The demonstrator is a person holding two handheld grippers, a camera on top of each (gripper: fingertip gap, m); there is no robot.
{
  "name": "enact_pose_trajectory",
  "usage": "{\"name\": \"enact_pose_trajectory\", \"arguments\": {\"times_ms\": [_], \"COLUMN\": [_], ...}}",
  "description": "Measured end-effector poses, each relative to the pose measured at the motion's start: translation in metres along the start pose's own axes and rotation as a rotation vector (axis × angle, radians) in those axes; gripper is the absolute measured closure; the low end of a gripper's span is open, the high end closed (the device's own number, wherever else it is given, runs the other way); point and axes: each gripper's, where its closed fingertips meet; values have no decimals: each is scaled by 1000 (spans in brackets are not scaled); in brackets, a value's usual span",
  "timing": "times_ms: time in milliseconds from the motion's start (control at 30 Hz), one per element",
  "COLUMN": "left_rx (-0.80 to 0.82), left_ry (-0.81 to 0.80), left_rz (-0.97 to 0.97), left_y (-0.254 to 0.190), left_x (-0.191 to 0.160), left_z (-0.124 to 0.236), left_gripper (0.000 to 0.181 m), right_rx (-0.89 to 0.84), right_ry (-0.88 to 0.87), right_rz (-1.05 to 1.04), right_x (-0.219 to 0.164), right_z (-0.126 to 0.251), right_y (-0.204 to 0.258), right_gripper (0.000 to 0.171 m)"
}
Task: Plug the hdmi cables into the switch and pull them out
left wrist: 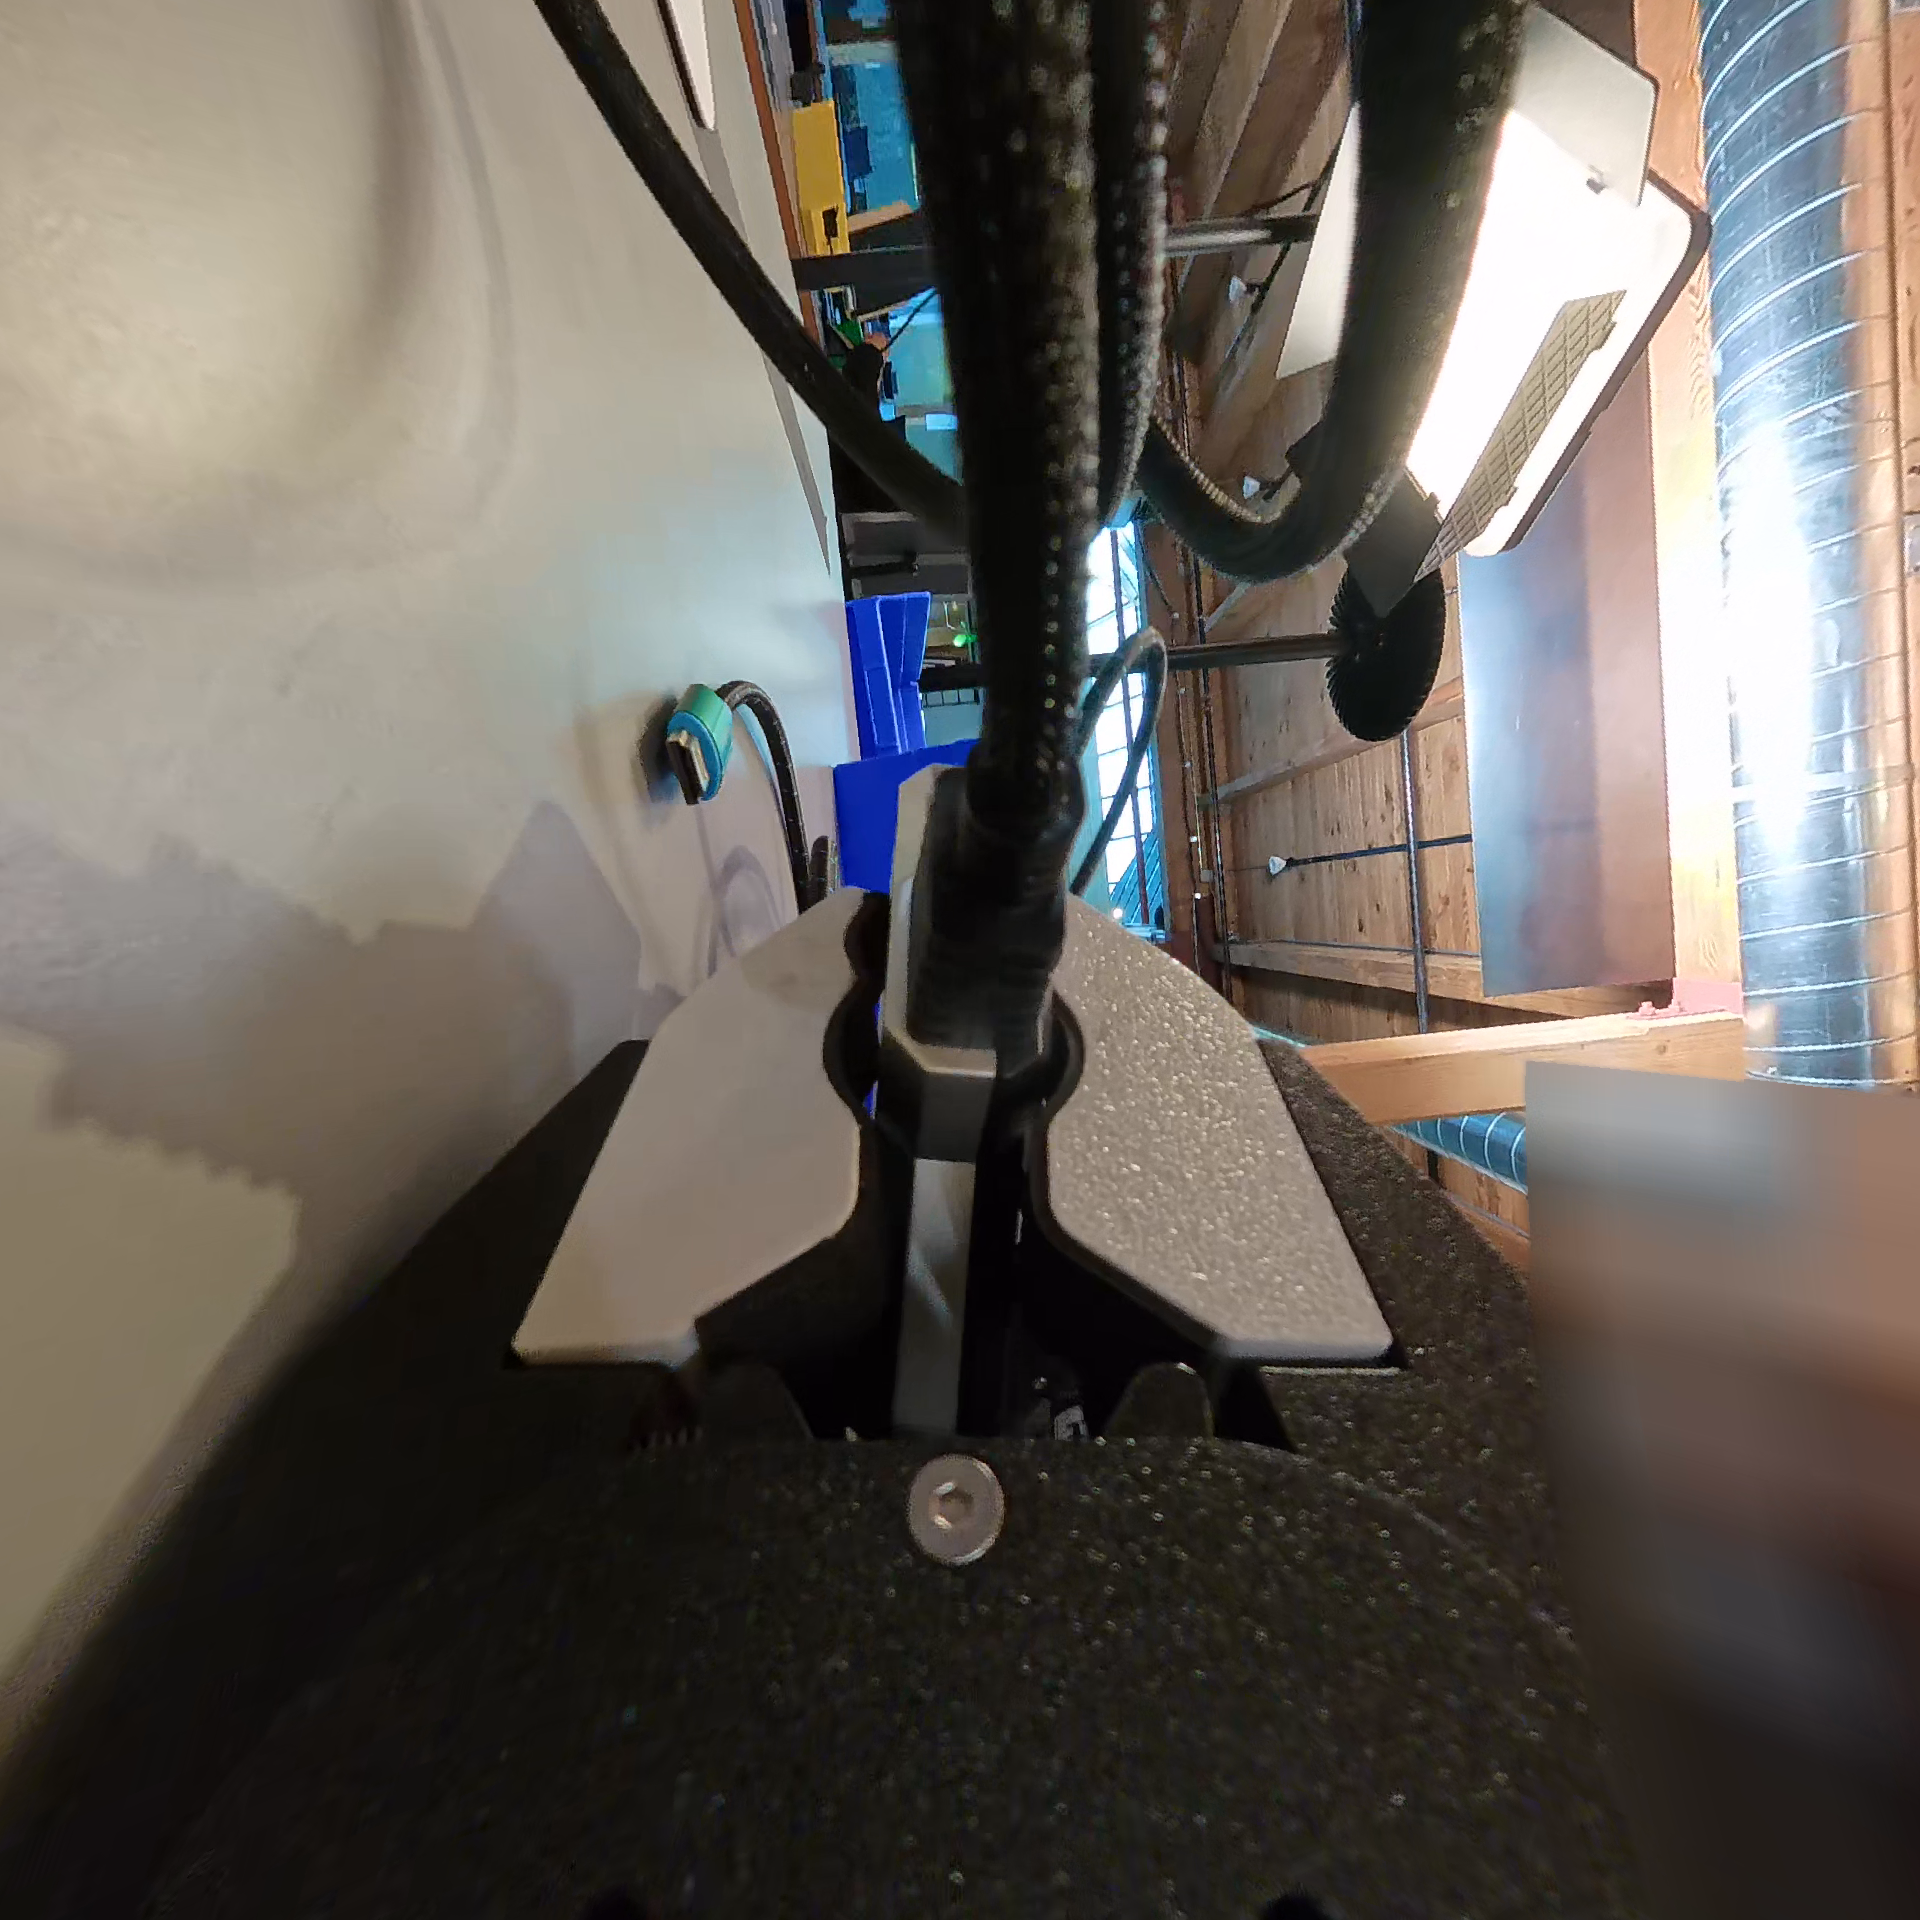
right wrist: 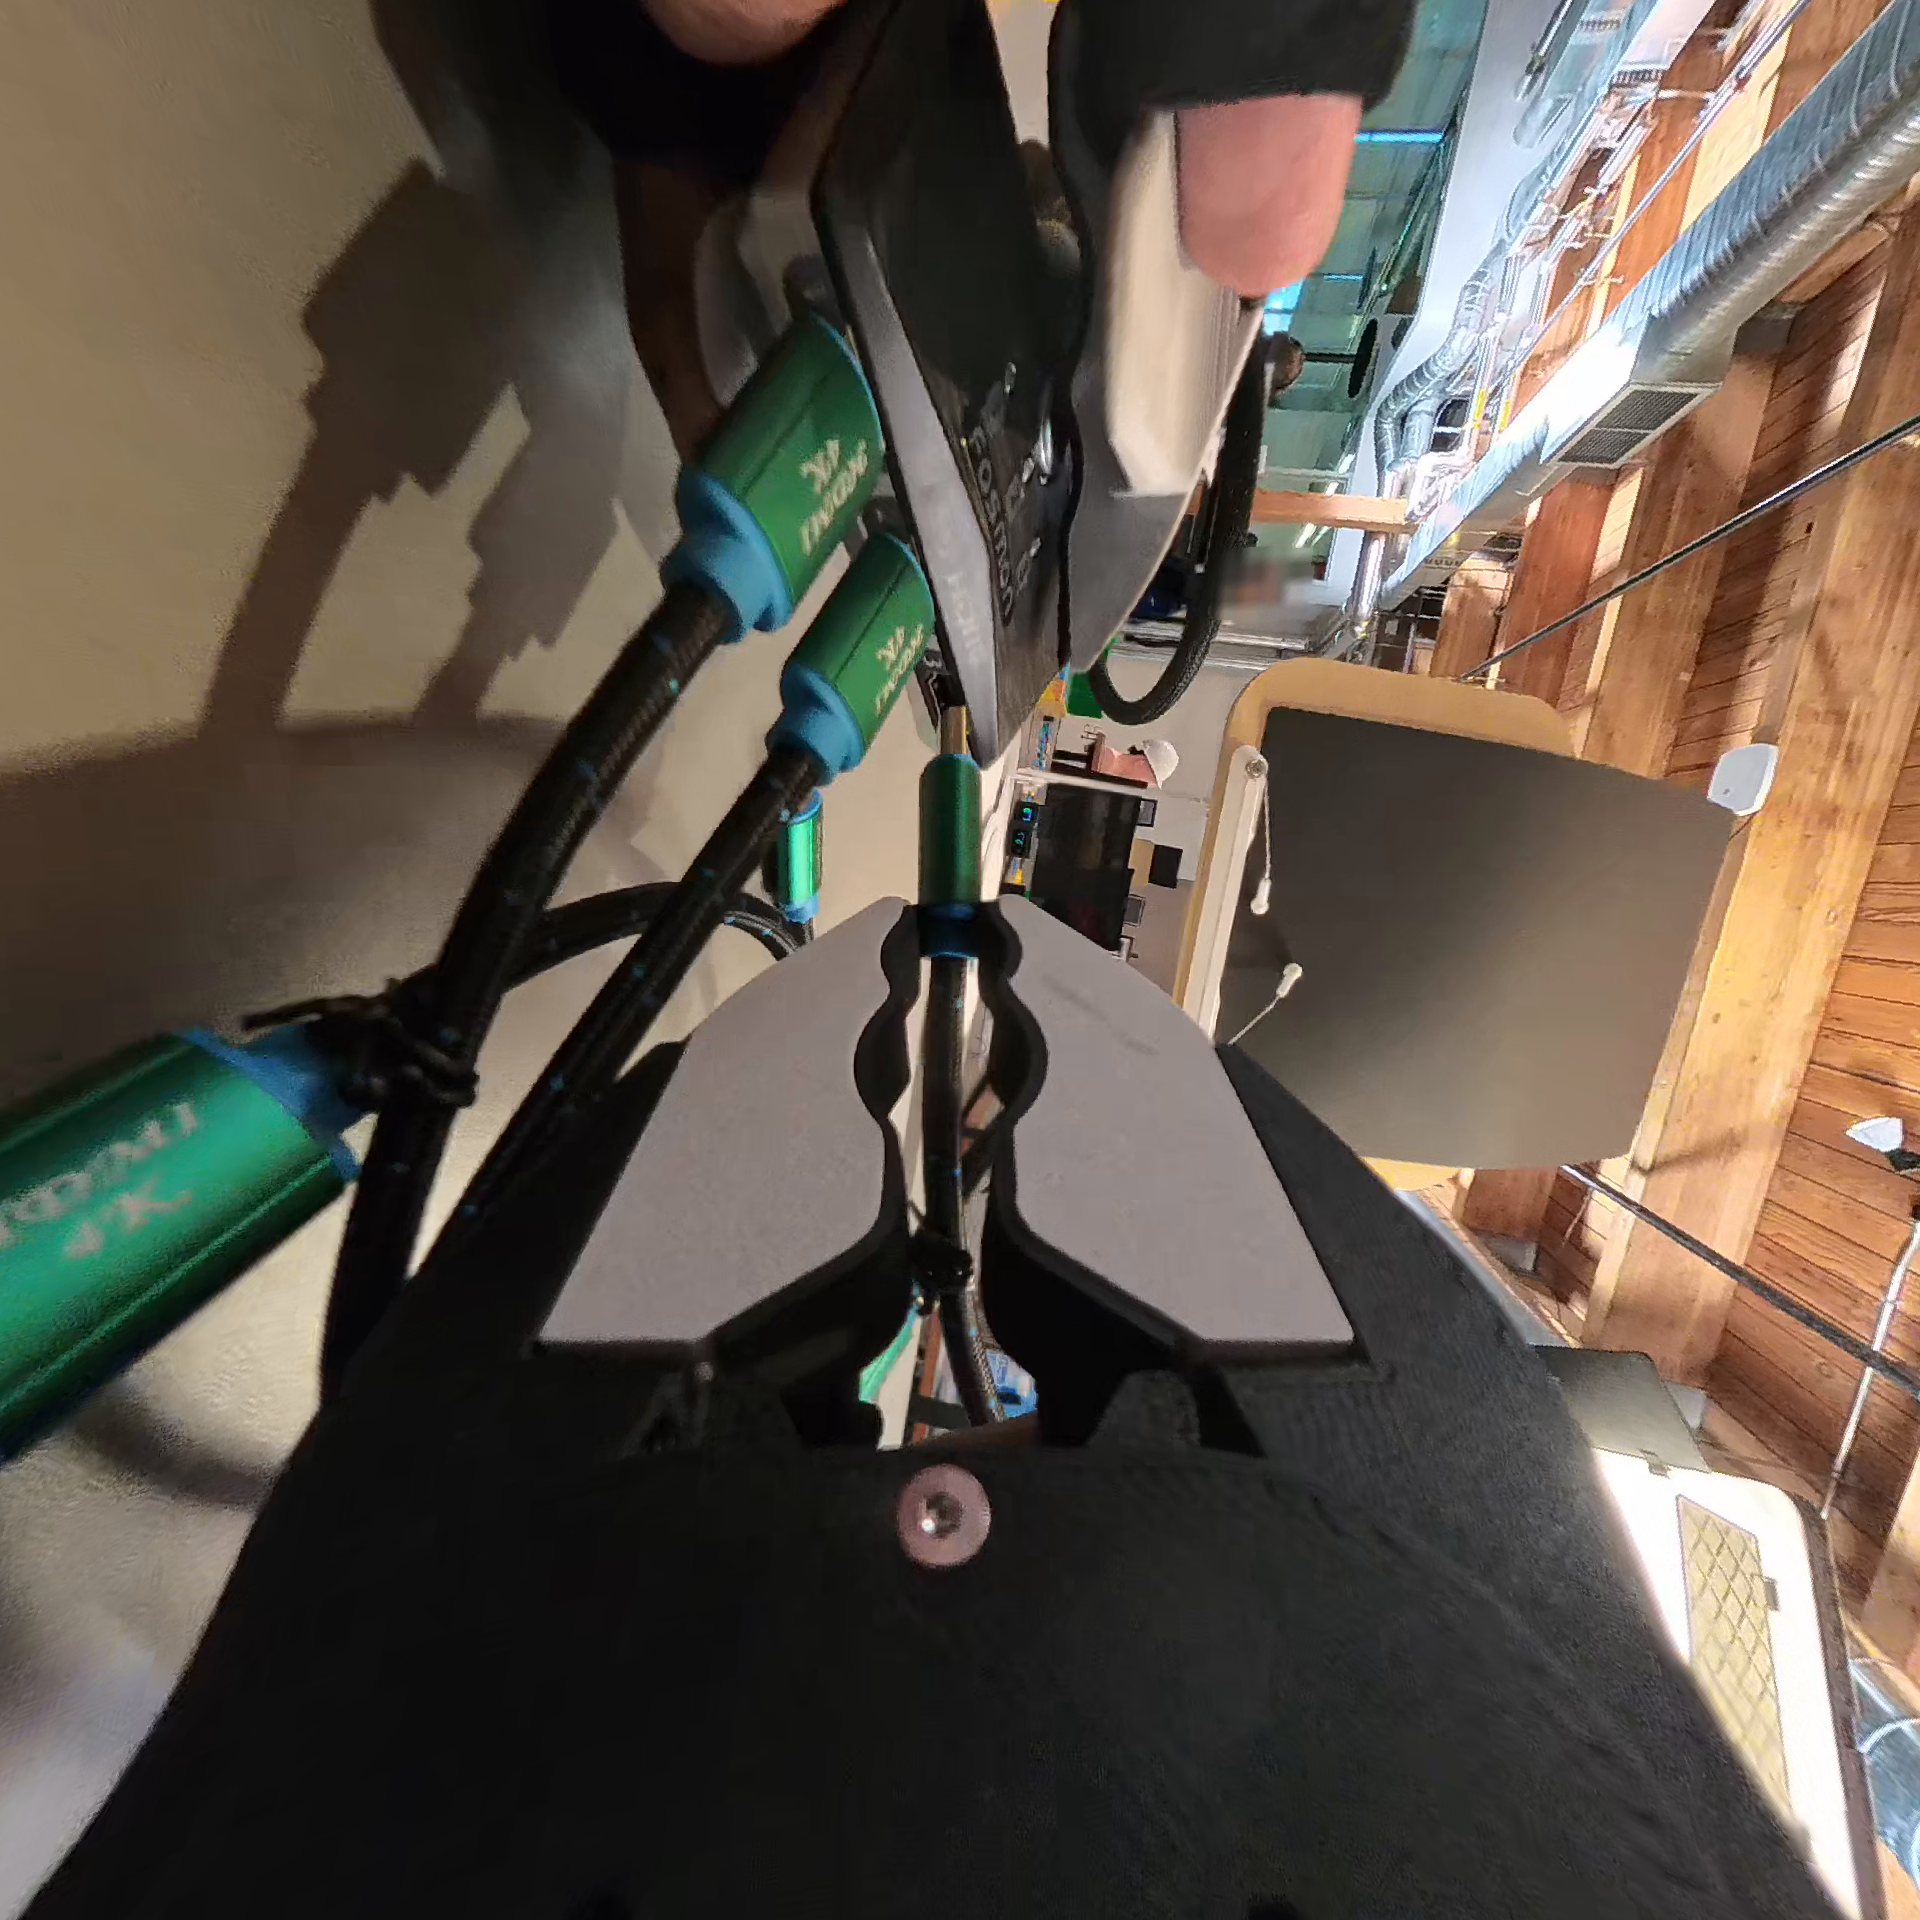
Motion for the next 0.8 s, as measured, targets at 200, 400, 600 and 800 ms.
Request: {"name": "enact_pose_trajectory", "arguments": {"times_ms": [200,400,600,800], "left_rx": [-7,-23,-27,-47], "left_ry": [-41,-50,-50,-35], "left_rz": [19,20,23,31], "left_y": [0,-2,-2,-4], "left_x": [5,7,7,-2], "left_z": [2,3,2,-2], "left_gripper": [155,154,154,154], "right_rx": [-39,-53,-57,-50], "right_ry": [-7,1,20,69], "right_rz": [19,55,68,3], "right_x": [8,7,5,-8], "right_z": [-1,-5,-7,-12], "right_y": [-1,-1,-2,-4], "right_gripper": [161,161,161,160]}}
Point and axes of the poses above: each gripper's, where its closed fingertips meet, z back along the fingers, x out of its top, y = z × x across the jaws, and after that the axes turned 1 degree about -x, right-handed
